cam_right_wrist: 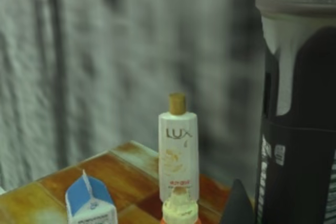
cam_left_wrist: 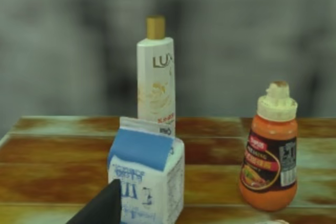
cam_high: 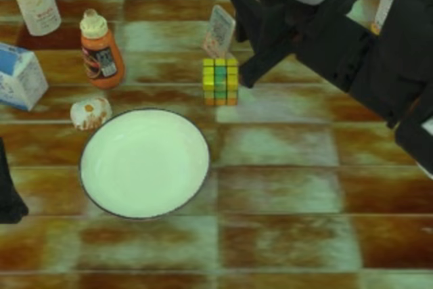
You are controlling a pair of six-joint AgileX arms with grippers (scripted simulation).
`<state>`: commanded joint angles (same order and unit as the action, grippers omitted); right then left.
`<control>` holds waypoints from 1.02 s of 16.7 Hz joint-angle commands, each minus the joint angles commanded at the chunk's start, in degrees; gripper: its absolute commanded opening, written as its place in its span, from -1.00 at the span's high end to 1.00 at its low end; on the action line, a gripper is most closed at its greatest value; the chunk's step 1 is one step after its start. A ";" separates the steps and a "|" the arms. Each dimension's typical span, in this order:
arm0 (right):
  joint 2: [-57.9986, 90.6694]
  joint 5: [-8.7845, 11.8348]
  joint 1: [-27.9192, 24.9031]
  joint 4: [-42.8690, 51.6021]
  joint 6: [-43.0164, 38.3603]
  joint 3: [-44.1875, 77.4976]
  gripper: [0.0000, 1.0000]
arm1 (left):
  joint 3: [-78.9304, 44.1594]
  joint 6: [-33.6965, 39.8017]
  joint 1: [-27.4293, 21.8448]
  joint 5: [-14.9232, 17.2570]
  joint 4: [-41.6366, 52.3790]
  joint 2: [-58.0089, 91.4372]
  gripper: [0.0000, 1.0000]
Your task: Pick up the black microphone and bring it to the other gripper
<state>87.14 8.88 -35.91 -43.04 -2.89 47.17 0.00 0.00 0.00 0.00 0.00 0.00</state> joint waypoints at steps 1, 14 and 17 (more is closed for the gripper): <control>0.00 0.00 0.00 0.00 0.00 0.00 1.00 | 0.00 0.00 0.00 0.00 0.00 0.00 -1.00; 0.00 0.00 0.00 0.00 0.00 0.00 1.00 | -24.24 -2.32 -9.96 21.59 -11.28 36.16 -1.00; 0.00 0.00 0.00 0.00 0.00 0.00 1.00 | -33.36 -3.08 -13.42 29.11 -15.91 50.02 -1.00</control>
<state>87.14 8.88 -35.91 -43.04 -2.89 47.17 -33.36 -3.08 -13.42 29.11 -15.91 50.02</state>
